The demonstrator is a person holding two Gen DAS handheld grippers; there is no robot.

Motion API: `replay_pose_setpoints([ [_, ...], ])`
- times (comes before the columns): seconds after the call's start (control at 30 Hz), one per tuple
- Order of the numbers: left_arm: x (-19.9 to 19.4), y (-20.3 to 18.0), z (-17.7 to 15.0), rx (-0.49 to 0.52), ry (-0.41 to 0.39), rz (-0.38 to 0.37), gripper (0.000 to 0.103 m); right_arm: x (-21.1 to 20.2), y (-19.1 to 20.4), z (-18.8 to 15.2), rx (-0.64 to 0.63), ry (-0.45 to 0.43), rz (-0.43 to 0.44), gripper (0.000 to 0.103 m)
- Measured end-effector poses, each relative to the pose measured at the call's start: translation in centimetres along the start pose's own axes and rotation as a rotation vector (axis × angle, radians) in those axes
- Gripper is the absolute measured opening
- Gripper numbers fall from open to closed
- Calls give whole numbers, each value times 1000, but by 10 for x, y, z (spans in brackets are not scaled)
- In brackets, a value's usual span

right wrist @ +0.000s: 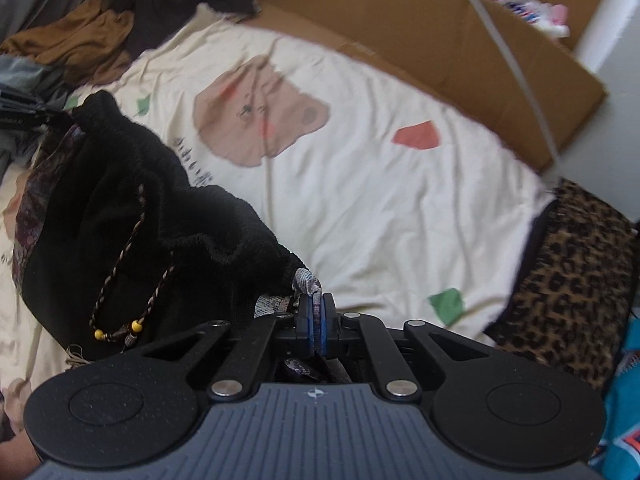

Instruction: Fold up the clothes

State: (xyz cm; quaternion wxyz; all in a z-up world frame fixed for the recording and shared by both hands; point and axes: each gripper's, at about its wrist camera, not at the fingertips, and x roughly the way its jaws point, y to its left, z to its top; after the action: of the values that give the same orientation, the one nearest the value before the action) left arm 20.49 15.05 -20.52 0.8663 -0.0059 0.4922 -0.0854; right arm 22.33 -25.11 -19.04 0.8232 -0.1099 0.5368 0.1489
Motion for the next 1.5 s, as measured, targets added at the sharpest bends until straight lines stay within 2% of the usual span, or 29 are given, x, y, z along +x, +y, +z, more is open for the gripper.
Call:
replay_pose_setpoints([
  [0.13,-12,-6,9,15,-43,-18,4,-13,0,-2,12,-38,-41,1],
  [0.3,-19,-10,19,29,-60,7,4,-16,-8,4,85,-116,-52,0],
  [0.7,-25,2,51,26,-97,47,4,-18,-24,45,139,-206,-86,0],
  [1.2,76,35,83,23,-36,58,4,86,-58,97,178,-160,-90,0],
  [1.5,134,60,108,20,0,68,4,147,-70,135,124,-123,-116,1],
])
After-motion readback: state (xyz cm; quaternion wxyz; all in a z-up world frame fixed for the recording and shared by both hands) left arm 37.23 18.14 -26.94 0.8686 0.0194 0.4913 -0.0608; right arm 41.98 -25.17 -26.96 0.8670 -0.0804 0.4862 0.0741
